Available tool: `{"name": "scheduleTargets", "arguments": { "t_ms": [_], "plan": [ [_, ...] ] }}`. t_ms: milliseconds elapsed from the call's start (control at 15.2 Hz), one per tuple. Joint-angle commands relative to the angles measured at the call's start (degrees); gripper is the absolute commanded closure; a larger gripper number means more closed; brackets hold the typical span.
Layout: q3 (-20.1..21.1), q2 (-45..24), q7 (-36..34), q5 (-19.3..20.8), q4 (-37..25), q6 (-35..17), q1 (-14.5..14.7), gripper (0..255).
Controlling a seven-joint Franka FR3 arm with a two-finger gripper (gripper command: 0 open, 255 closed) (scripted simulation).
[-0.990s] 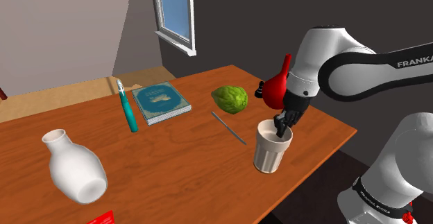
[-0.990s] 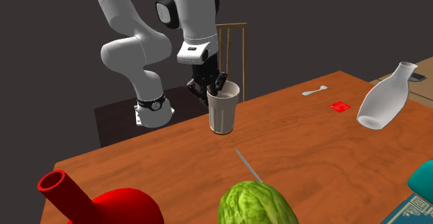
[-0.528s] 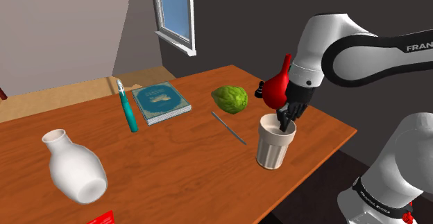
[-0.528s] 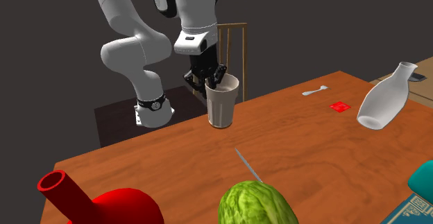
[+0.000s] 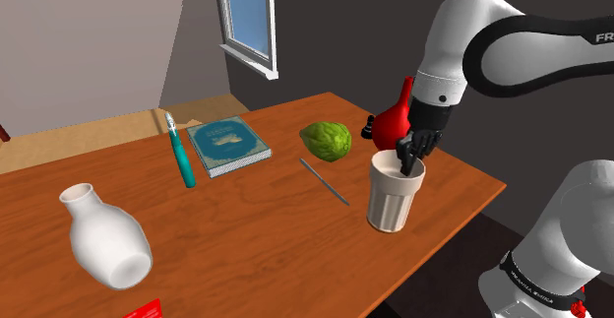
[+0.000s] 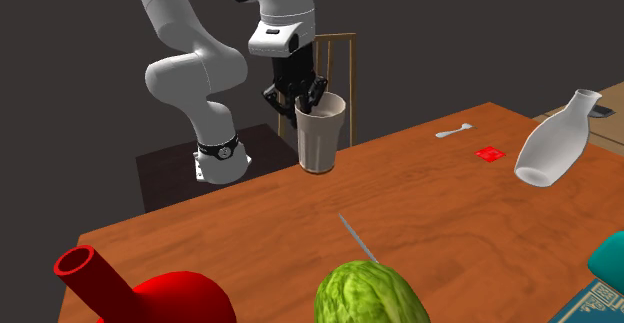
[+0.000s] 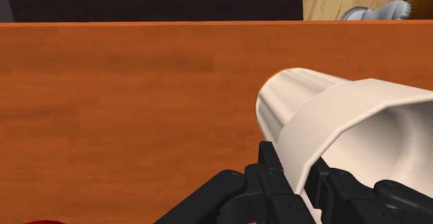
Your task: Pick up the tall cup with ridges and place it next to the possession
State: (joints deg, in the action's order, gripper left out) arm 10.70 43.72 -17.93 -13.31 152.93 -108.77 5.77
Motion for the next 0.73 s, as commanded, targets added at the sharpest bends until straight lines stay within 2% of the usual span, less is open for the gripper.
{"name": "scheduleTargets", "arguments": {
  "t_ms": [0, 660],
  "plan": [
    [0.0, 2.6, -0.1, 0.4, -1.7, 1.2, 0.3, 255],
    [-1.2, 2.5, -0.9, 1.6, -9.4, 8.7, 0.2, 255]
  ]
}}
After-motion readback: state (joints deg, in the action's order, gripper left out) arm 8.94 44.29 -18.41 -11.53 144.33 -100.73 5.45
